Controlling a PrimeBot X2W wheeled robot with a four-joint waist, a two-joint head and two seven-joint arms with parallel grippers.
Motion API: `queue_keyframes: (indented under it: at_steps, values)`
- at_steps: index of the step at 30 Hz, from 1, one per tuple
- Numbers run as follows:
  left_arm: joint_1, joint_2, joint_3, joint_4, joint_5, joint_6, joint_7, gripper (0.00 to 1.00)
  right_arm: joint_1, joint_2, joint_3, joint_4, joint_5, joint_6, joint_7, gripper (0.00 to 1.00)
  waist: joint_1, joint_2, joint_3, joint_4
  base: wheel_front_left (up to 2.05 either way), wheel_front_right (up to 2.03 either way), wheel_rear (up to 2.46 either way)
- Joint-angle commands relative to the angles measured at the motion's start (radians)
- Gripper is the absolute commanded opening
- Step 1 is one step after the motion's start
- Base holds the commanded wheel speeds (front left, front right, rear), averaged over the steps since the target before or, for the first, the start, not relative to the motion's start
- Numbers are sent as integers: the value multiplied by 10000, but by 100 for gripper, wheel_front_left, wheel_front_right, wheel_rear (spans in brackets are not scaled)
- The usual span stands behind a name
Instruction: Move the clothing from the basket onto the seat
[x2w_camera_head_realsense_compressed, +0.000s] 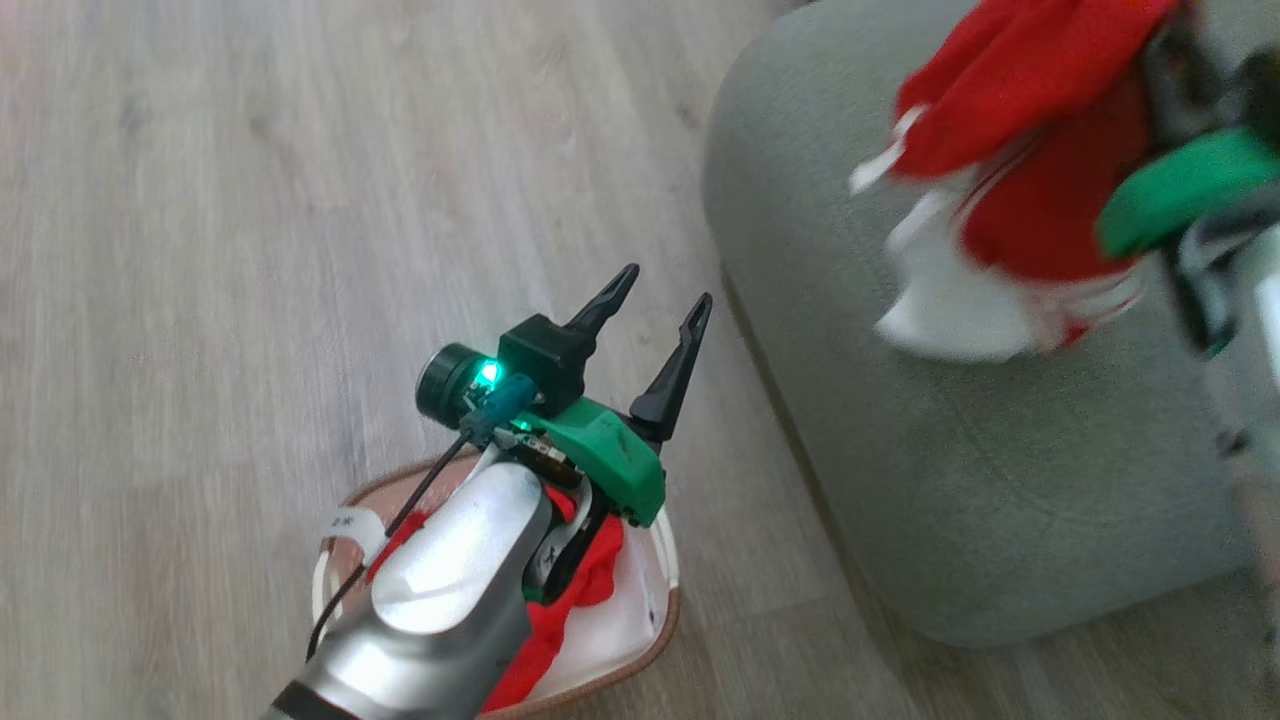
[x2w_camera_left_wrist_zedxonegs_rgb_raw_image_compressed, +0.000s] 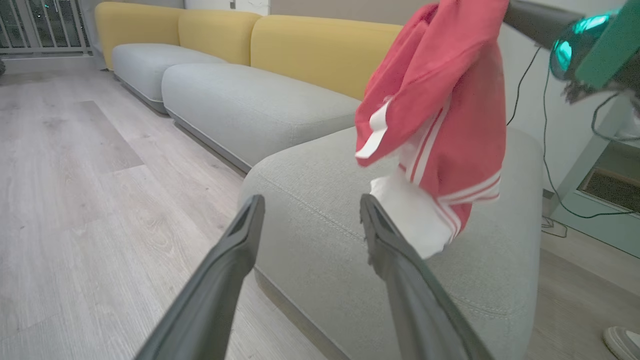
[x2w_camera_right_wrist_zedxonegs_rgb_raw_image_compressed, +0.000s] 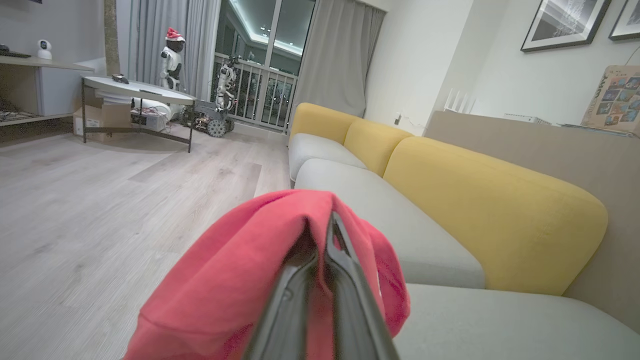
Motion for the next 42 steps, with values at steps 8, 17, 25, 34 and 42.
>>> queue_keyframes:
  at_steps: [8, 17, 25, 34, 42]
  values:
    - [-997, 119, 482, -715, 688, -12, -122, 100, -2906, -1560, -603, 513, 369, 71, 484, 0, 0, 0, 2106, 1239, 0, 0, 0]
    - [-1699, 254, 538, -1386, 1221, -19, -122, 100, -5126, -2449, -1915, 1992, -571, 71, 547, 0, 0, 0, 3934, 1826, 0, 0, 0]
    - [-2107, 209, 296, -1661, 1532, -9, -122, 100, -5476, -2620, -3400, 3487, -2039, 71, 370, 0, 0, 0, 4806, 2087, 0, 0, 0]
    - [-2113, 266, 198, -1596, 1597, -52, -122, 100, -4780, -2199, -5141, 4648, -3244, 71, 182, 0, 0, 0, 5003, 2161, 0, 0, 0]
    - [-2058, 460, 297, -1447, 1525, -7, -122, 100, -4523, -1561, -5832, 4967, -4035, 71, -103, 100, 0, 0, 4832, 1996, 0, 0, 0]
